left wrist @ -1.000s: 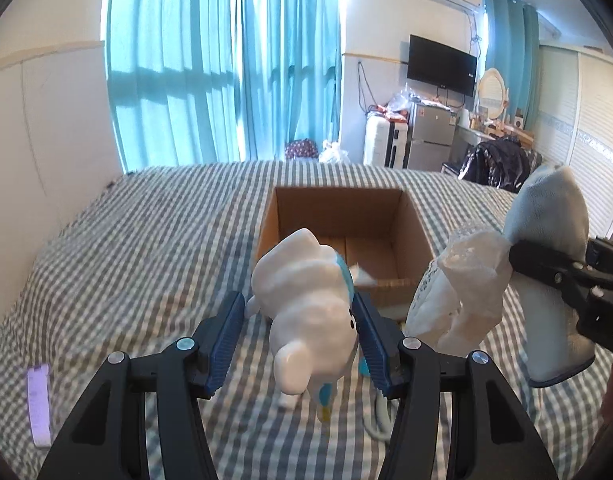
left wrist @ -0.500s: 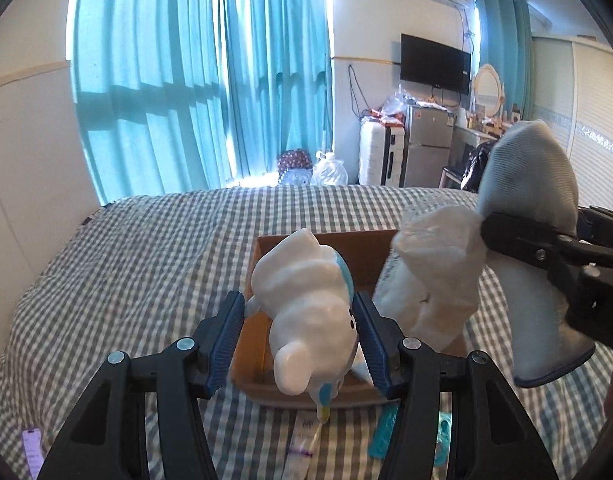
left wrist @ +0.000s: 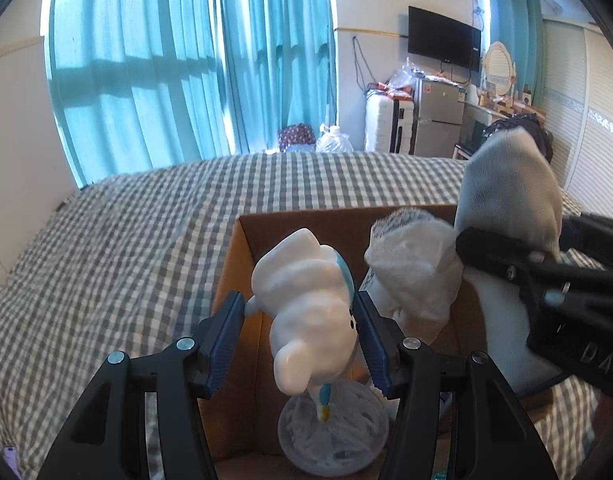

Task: Organize objects
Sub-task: 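Lift the plush toy and sock over the box and open both tools, then grasp the pale green folding hanger with the right tool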

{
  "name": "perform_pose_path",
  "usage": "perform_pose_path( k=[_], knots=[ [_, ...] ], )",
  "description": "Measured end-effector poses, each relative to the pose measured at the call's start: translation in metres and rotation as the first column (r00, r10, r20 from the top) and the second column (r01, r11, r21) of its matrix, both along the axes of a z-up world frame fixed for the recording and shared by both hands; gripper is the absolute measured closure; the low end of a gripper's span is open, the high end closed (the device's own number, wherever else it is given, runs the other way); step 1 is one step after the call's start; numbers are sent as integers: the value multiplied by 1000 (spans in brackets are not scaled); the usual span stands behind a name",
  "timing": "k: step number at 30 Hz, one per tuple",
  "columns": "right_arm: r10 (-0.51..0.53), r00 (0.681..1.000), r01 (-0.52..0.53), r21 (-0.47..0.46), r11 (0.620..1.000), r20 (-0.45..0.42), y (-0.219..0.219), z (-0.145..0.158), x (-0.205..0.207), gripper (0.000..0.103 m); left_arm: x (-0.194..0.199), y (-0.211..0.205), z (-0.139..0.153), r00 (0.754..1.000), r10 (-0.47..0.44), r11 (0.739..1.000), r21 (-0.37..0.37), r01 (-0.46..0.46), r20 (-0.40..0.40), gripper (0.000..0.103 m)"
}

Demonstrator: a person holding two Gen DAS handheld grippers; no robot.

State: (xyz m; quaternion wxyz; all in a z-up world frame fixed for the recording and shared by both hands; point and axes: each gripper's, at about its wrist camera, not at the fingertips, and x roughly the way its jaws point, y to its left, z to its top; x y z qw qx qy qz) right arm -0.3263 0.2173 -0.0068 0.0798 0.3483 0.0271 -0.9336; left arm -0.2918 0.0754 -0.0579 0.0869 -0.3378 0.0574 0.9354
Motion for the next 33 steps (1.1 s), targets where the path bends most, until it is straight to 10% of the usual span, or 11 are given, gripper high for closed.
perform_pose_path(
  k=[9, 13, 18, 33],
  knots=[
    [-29, 1000, 29, -57, 998, -2, 15, -4, 9, 46, 3, 5, -2, 999, -28, 999, 17, 27, 18, 43],
    [-59, 997, 56, -65, 996, -43, 22, 21, 28, 30, 12, -1, 18, 1000, 2, 1000, 16, -2, -14, 17],
    [-71, 993, 66, -56, 996, -92, 24, 59, 62, 16, 37, -12, 51, 998, 37, 999, 40, -35, -51, 13],
    [-74, 978, 77, 8, 997, -195, 12, 140, 198, 11, 151, -51, 131, 984, 79, 995, 69, -68, -162, 0]
  ],
)
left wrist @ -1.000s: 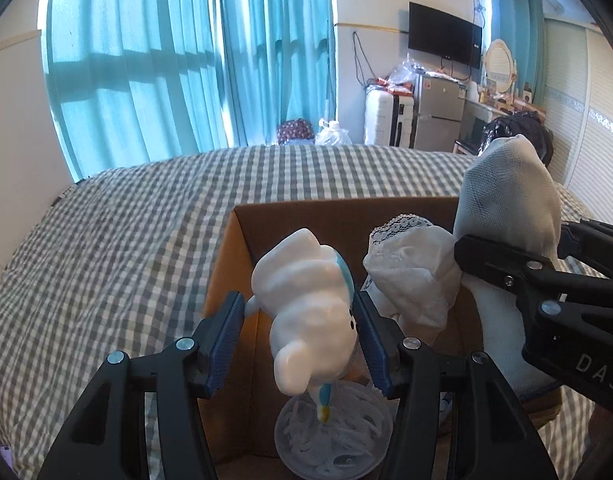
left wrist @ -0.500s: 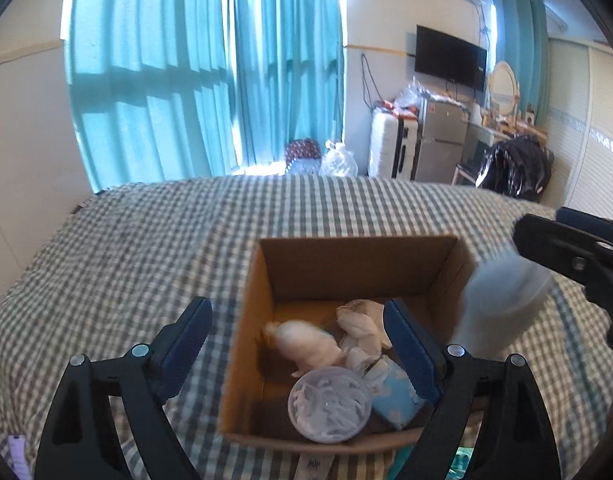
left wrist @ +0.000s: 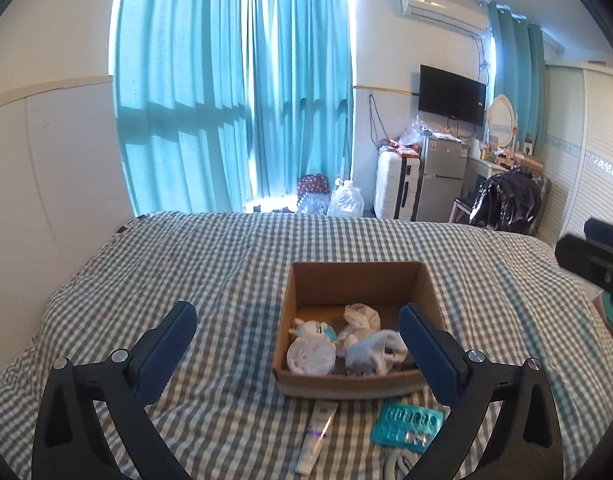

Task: Organize objects
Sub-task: 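Grasp the pale green folding hanger with the right tool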

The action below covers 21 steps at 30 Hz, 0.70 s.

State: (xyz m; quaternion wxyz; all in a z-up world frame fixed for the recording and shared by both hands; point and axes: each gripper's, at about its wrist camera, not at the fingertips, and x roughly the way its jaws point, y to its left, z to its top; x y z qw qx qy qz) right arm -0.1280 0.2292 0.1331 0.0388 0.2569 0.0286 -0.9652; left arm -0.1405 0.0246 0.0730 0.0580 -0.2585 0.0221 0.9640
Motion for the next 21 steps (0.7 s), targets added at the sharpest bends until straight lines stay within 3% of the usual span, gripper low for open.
perform_pose_path(
  k=[8, 15, 21],
  knots=[
    [5, 997, -4, -13, 1000, 83, -10, -55, 43, 11, 44, -21, -29, 997, 71, 997, -19, -70, 13, 0],
    [-10, 974, 15, -22, 1000, 226, -19, -141, 38, 11, 62, -26, -105, 986, 125, 992, -10, -125, 114, 0],
    [2, 925, 5, -16, 1000, 381, -32, -218, 31, 11, 52, -32, -165, 972, 151, 989, -39, -146, 179, 0]
  ],
)
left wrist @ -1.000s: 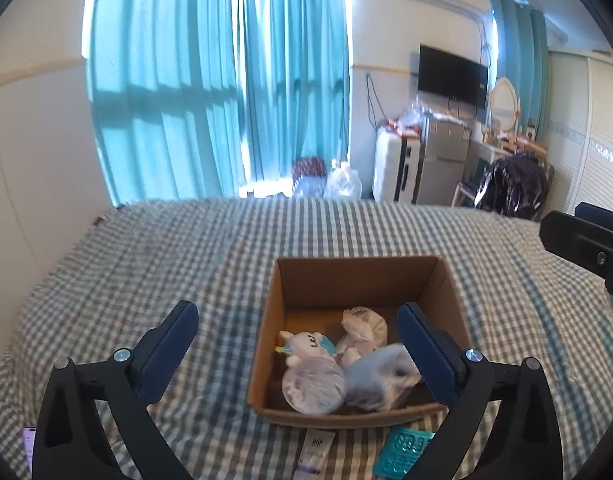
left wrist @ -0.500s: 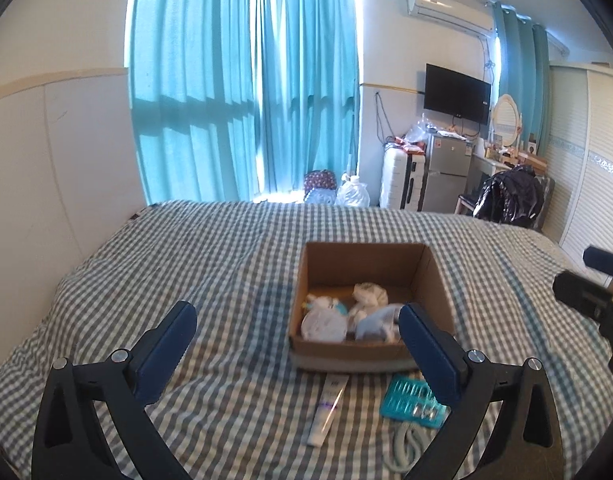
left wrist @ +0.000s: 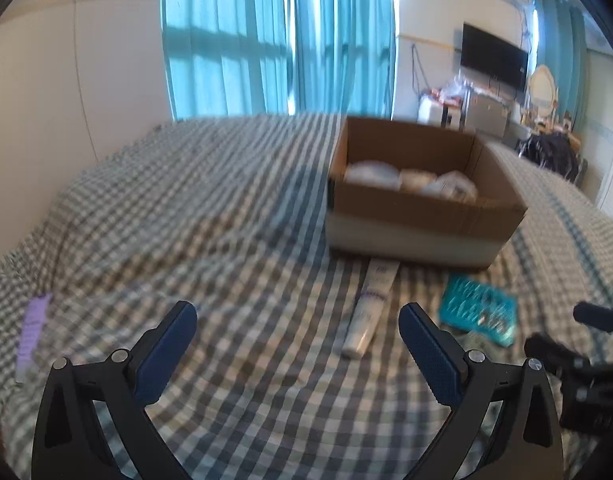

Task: Organize objects
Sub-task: 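Grasp the pale green folding hanger with the right tool, then grasp the white BOP tube with left tool while right tool holds the hanger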

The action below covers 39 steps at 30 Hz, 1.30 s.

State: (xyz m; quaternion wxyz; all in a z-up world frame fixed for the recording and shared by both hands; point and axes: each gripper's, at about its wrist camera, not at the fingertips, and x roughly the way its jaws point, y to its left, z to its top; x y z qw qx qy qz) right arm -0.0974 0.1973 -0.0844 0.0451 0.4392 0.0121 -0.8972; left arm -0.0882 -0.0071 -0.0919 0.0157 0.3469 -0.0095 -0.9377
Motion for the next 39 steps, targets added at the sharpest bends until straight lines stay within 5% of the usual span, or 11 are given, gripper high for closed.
perform_pose_path(
  k=[13, 17, 33, 35, 39],
  knots=[
    [64, 987, -63, -12, 998, 148, -24, -73, -18, 13, -12, -6, -44, 996, -26, 999, -32, 29, 83, 0],
    [90, 988, -92, 9, 996, 125, -24, -68, -10, 35, -15, -2, -47, 995, -27, 999, -39, 30, 94, 0],
    [43, 999, -43, -11, 999, -20, 13, -5, -2, 36, -68, 50, -56, 984, -137, 988, -61, 144, 118, 1],
    [17, 1000, -17, -4, 1000, -8, 20, -8, -11, 36, -76, 53, -63, 978, -158, 985, -46, 166, 137, 8],
    [-16, 1000, 17, -6, 1000, 16, 29, -16, -19, 36, -83, 55, -76, 951, -241, 970, 18, 242, 191, 47]
  ],
)
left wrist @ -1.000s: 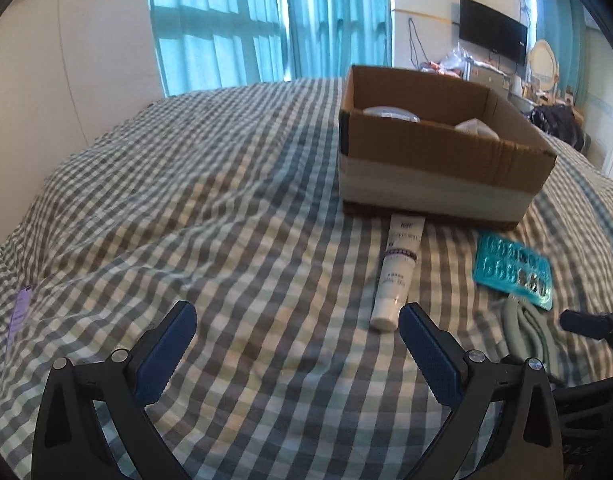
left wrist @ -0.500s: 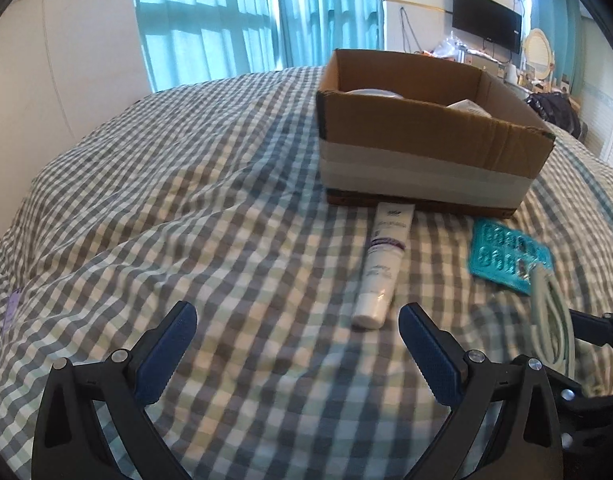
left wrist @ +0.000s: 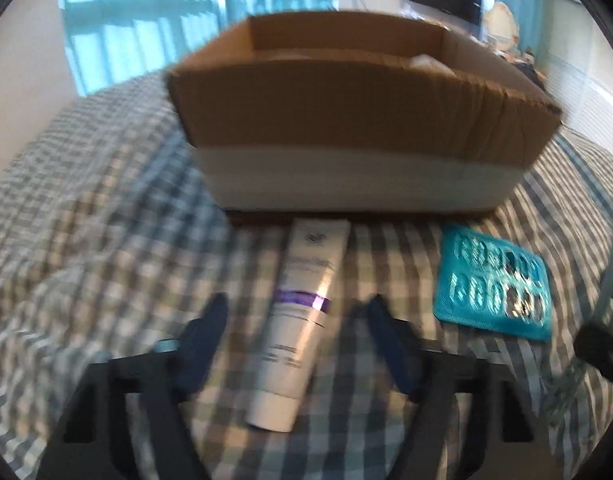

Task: Organize objects
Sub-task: 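Grasp the white BOP tube with left tool while right tool holds the hanger, then carry the tube and hanger over the box and open both tools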

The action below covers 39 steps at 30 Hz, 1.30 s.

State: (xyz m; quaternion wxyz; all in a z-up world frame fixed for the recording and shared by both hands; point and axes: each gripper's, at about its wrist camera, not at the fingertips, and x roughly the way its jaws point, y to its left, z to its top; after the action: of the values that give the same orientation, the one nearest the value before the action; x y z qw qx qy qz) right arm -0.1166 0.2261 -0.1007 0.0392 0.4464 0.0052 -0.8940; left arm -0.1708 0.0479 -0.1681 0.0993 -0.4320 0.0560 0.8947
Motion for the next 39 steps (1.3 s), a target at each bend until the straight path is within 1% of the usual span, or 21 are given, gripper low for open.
perform_pose_path(
  k=[1, 2, 3, 4, 6, 9, 13, 19, 21, 24, 26, 30, 32, 34, 39],
  knots=[
    [-4, 1000, 4, -4, 1000, 5, 1, -2, -1, 36, 0, -1, -2, 1000, -15, 1000, 16, 15, 8, 54],
    [-5, 1000, 5, -6, 1000, 10, 2, -4, -2, 36, 2, -1, -3, 1000, -23, 999, 23, 23, 6, 58],
    [-6, 1000, 6, -7, 1000, 11, 2, -5, -2, 36, 3, -2, -2, 1000, -29, 999, 23, 29, 3, 69],
    [-6, 1000, 6, -7, 1000, 12, 1, -7, -3, 36, 5, -2, 0, 999, -34, 999, 21, 34, -1, 74],
    [-3, 1000, 3, -2, 1000, 11, 0, -6, -3, 36, 9, -3, 1, 999, -42, 999, 30, 42, 3, 77],
    [-2, 1000, 2, -3, 1000, 6, -1, 0, 1, 36, 20, -9, 4, 999, -35, 998, 62, 33, 18, 77],
    [10, 1000, -11, -25, 1000, -12, -2, 9, 11, 36, 43, -21, 13, 1000, 2, 996, 91, -4, 29, 77],
    [31, 999, -33, -52, 998, -40, -8, 23, 27, 36, 69, -26, 36, 999, 49, 991, 127, -49, 6, 77],
    [39, 998, -42, -53, 998, -57, -8, 30, 33, 37, 74, -21, 44, 999, 48, 990, 132, -47, -3, 77],
    [42, 995, -47, -62, 997, -86, -6, 42, 41, 37, 81, -15, 63, 999, 36, 992, 123, -32, -33, 77],
    [42, 993, -49, -63, 997, -111, -3, 54, 45, 37, 89, -7, 82, 999, 27, 991, 129, -21, -47, 77],
    [51, 986, -63, -71, 995, -161, 0, 81, 47, 37, 90, -10, 119, 996, 40, 990, 136, -29, -82, 77],
    [61, 979, -74, -59, 996, -193, 0, 97, 47, 37, 87, -10, 144, 992, 44, 990, 142, -27, -122, 77],
    [69, 973, -82, -49, 995, -218, 0, 112, 46, 36, 84, -9, 163, 987, 42, 989, 144, -19, -156, 77],
    [86, 958, -95, -20, 995, -272, 0, 145, 31, 37, 66, -1, 192, 979, 28, 992, 129, -1, -201, 77]
  ],
)
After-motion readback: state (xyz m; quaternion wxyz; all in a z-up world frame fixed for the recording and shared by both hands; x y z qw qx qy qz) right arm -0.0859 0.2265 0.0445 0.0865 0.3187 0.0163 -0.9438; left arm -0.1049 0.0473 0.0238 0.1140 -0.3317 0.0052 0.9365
